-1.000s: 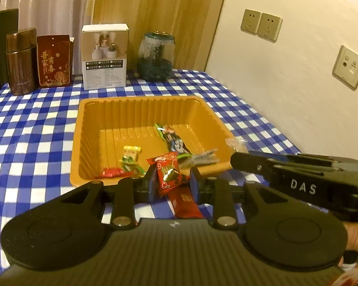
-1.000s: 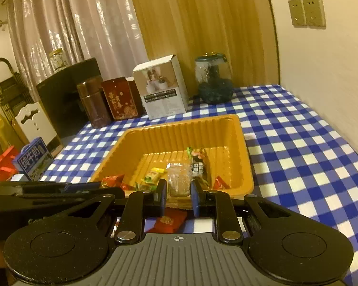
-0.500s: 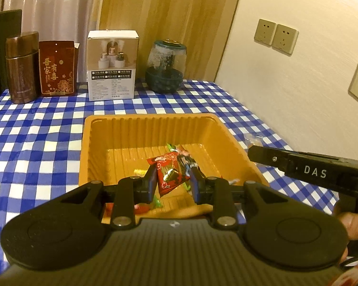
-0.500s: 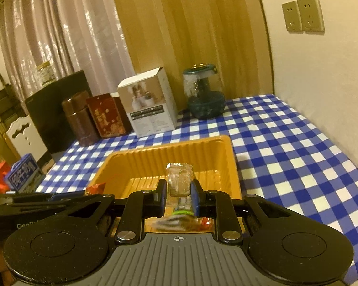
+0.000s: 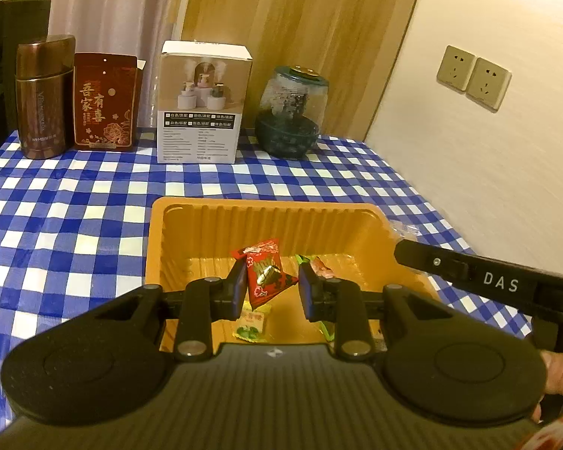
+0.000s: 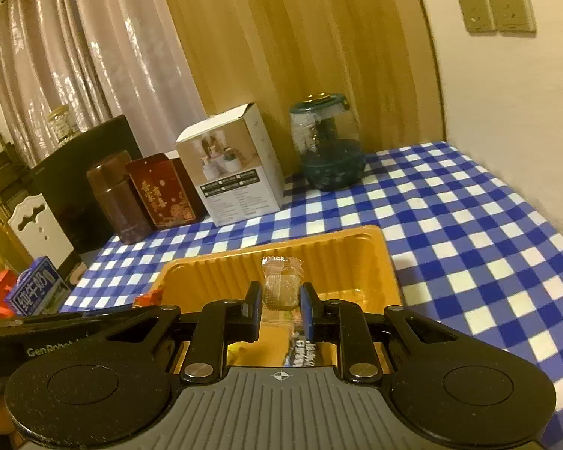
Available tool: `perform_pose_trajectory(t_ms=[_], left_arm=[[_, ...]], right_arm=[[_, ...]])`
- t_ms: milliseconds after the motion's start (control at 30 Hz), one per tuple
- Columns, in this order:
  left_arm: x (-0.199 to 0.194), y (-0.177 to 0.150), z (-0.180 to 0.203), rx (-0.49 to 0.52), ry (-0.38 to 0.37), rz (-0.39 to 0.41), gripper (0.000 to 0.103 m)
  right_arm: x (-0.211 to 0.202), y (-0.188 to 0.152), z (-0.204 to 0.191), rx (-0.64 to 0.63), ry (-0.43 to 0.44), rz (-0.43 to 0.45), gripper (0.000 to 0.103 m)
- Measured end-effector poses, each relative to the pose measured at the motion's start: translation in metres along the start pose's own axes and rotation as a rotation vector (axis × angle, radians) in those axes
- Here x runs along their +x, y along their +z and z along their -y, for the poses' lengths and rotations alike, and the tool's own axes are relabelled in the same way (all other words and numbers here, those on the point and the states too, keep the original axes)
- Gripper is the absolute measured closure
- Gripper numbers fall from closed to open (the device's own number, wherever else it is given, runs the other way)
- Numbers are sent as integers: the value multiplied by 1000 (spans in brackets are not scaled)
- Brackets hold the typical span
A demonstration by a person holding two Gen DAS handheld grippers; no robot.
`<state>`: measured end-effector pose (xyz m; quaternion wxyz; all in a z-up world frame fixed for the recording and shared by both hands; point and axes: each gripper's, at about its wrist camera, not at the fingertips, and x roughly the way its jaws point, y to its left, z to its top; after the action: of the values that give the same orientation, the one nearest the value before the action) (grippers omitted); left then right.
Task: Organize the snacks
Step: 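Carry the red candy and the caramel packet over the orange tray with both tools, then open the left tool to drop the red candy while the right tool opens to drop the caramel packet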
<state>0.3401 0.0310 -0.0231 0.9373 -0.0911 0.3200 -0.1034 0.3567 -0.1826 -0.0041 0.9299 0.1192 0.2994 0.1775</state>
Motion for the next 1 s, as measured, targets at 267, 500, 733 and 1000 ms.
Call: perform_pose_trajectory(t_ms=[267,500,733,1000], left_arm=[[16,5,-13,-19,9,-11,77],[20,6,-19,-22,26,-5,68],[17,6,-20,-10,44,-3,68],[17,3,-25,-4,68,-14,67]], right_arm=[[22,0,-11,-14,23,-33,81],[29,-2,-14,-12,31,-48,81],[29,-2,-14,-8,38,-55,81],[30,-3,-14,-4,41,-59,81]])
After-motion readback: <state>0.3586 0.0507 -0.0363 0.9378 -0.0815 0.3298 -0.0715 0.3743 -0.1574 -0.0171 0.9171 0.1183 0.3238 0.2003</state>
